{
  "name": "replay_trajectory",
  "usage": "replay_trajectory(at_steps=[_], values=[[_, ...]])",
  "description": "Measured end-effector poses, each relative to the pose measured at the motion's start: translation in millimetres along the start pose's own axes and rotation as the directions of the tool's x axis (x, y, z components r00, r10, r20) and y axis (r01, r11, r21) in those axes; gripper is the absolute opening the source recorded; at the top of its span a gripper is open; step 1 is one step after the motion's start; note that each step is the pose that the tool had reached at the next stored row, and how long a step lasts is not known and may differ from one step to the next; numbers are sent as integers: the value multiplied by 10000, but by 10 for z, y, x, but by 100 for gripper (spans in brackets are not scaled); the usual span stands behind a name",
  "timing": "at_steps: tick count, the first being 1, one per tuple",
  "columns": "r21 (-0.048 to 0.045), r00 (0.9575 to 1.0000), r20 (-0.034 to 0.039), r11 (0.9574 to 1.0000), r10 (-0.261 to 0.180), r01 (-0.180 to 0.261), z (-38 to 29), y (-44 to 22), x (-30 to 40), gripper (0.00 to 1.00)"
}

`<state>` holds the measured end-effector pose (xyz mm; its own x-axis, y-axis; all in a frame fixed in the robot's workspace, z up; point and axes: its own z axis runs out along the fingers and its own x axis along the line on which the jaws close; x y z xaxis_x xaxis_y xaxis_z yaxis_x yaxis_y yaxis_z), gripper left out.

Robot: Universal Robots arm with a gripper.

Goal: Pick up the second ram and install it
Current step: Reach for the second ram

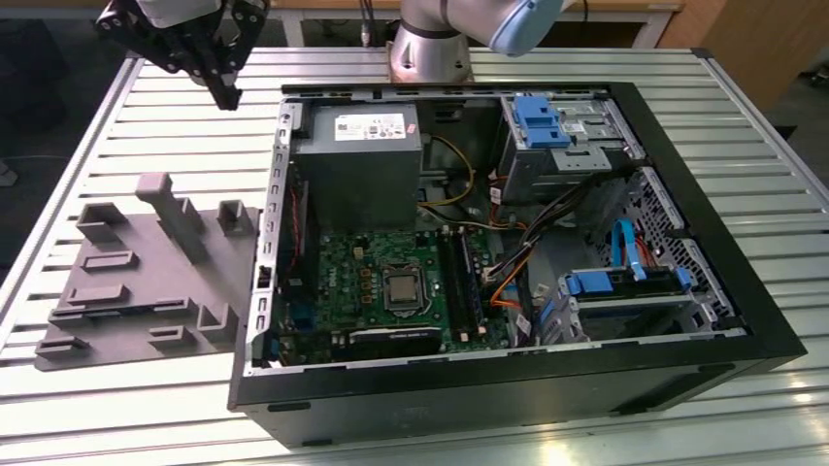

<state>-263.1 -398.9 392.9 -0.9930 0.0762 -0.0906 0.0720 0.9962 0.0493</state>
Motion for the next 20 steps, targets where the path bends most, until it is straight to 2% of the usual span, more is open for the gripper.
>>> replay_trajectory(at_steps=[20], values=[[0,10000,14,10000,0,0,-16,-22,293,11]])
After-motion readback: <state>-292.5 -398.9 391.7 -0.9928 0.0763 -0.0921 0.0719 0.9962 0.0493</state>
